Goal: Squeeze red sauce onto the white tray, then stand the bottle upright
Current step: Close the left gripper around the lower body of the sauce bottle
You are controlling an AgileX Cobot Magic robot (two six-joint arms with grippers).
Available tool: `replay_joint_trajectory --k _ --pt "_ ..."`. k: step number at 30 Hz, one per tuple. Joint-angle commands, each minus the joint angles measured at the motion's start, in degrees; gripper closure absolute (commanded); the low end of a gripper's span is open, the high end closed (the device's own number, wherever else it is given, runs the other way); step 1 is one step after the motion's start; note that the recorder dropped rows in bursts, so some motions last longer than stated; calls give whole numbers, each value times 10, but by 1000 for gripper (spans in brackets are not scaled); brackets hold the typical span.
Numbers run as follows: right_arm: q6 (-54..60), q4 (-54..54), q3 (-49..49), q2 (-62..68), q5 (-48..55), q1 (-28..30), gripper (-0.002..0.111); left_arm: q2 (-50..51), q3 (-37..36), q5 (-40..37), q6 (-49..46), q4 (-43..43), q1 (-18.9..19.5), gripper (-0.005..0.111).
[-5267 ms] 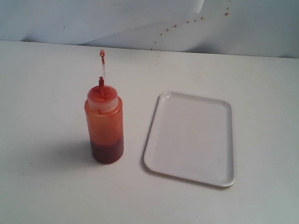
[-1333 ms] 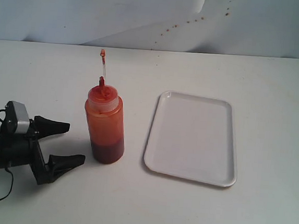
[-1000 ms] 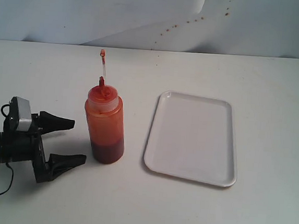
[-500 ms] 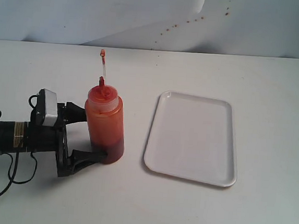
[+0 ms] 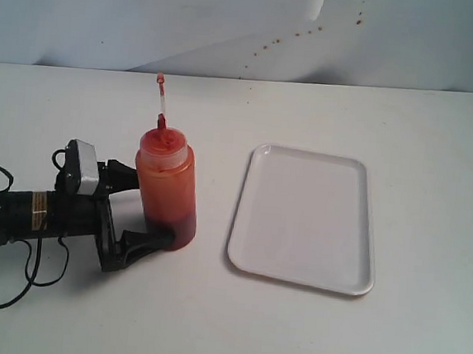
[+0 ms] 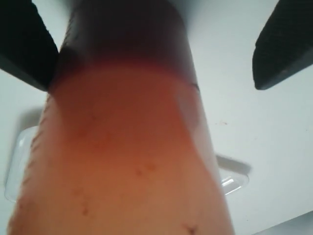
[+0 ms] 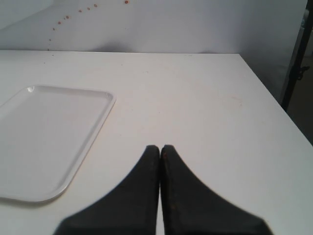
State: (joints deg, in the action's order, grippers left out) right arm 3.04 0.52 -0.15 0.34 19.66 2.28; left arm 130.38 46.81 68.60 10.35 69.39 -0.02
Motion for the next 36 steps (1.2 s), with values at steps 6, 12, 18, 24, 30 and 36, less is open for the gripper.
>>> replay_joint_trajectory --k 6,12,18,24,30,36 --pt "-1 2 2 -3 -6 3 108 53 48 14 1 3 -2 2" --pt "-1 2 2 -3 -6 3 108 63 74 14 1 -1 -20 2" --pt "-1 2 2 -3 -6 3 108 63 108 -13 2 -23 -73 2" --pt "-1 2 2 -3 -6 3 108 63 108 -27 2 -58 -79 2" --pt "-1 2 2 -3 -6 3 108 63 108 -25 13 -60 -79 2" --pt "-1 2 2 -3 -6 3 108 63 108 -25 46 -72 -79 2"
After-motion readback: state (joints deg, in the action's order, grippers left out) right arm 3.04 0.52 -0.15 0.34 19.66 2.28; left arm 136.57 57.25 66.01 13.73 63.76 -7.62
